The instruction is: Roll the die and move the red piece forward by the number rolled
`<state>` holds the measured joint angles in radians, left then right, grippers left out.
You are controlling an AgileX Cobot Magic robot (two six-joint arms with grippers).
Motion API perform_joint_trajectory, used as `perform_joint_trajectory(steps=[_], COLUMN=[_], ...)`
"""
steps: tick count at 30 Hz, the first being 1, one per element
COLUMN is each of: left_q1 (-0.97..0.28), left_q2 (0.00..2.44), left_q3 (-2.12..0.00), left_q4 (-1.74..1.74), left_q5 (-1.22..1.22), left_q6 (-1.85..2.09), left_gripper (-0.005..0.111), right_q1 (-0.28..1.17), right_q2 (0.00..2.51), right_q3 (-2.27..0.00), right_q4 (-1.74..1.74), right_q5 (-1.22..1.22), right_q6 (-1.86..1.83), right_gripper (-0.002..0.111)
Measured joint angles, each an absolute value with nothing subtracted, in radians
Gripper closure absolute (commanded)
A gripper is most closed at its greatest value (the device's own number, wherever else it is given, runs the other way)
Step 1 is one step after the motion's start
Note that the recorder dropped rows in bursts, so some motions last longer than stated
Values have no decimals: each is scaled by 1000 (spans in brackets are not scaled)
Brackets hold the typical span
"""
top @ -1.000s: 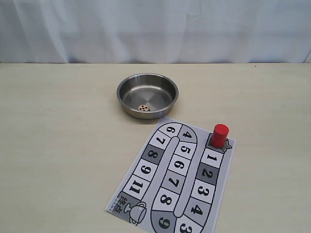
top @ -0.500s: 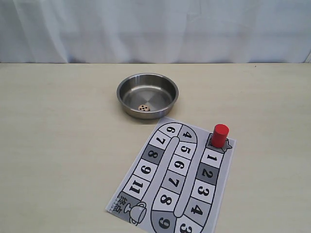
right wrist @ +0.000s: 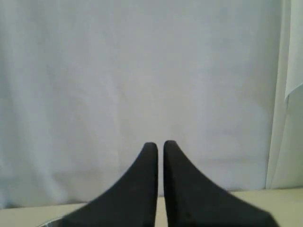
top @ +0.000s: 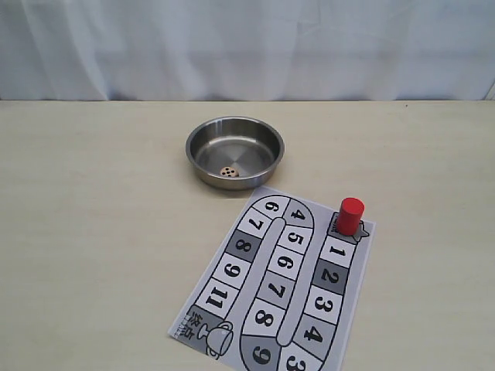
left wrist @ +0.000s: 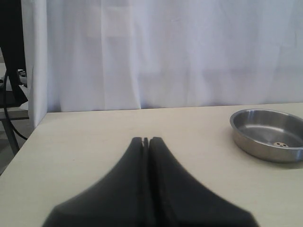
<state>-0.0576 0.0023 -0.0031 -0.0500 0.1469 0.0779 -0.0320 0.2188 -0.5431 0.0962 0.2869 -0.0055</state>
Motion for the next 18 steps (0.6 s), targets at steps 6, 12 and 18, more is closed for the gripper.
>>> perform_joint_trajectory(steps=[6, 12, 18], left_q1=[-58, -58, -58], left_q2=[2, 2, 2], left_q3=[-3, -3, -3], left_q4=[-50, -50, -50], left_q5=[147, 147, 147], left_q6=[78, 78, 78], left_gripper=[107, 107, 107], right_q1=[-32, -32, -32], right_q2=[460, 707, 927], right_q3=[-672, -795, -948], right_q4=[124, 208, 382], right_q5=[325, 416, 587], right_q6=[-8, -185, -370], right_gripper=[104, 104, 104])
